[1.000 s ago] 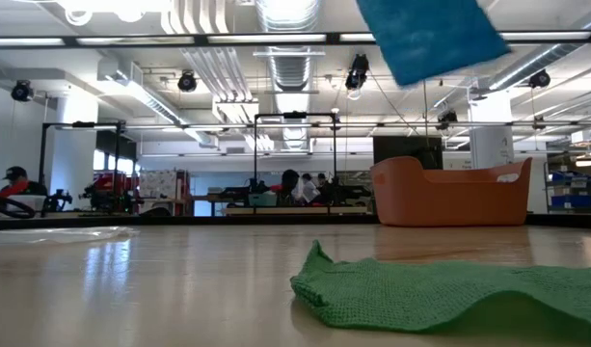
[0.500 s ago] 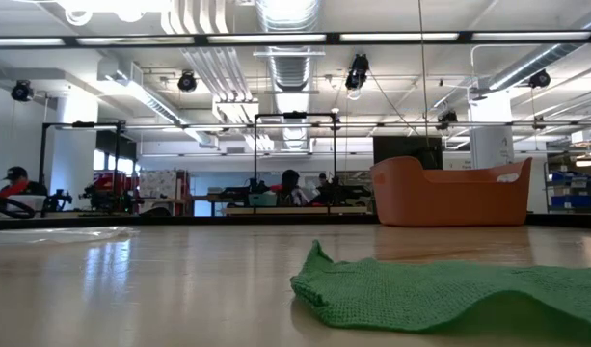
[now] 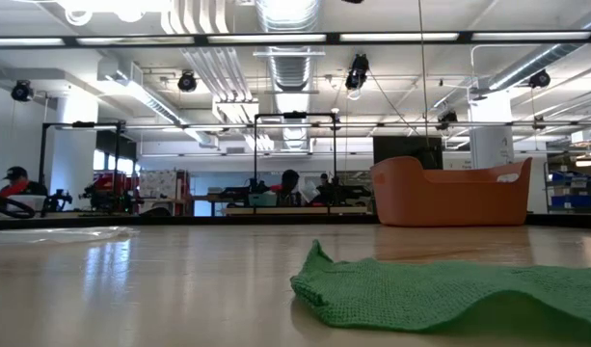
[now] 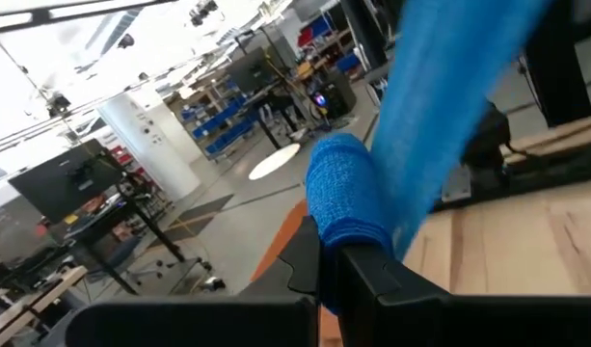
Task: Roll bandage
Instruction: Roll the blue bandage
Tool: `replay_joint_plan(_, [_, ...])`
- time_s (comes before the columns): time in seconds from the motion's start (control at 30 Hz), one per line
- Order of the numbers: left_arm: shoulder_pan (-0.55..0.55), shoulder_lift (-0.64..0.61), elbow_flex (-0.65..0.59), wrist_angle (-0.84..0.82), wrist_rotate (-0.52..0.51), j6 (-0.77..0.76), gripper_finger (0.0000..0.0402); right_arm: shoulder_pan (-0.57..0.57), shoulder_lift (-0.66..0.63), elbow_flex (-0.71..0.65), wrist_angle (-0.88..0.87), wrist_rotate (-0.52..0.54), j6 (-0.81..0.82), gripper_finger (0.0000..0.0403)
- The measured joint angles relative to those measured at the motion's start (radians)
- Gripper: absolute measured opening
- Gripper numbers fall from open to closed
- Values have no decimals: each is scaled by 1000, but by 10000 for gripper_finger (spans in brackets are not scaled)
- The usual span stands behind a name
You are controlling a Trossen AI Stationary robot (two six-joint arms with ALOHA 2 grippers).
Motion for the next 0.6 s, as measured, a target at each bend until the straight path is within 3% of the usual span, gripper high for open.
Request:
replay_joint_plan(0.3, [-27, 68, 5, 12, -6, -13, 0, -77, -2, 6, 6, 24, 95, 0])
replay_joint_plan(0.6, [-31, 119, 6, 78, 111, -57, 0, -149, -4, 6, 7, 24, 176, 0])
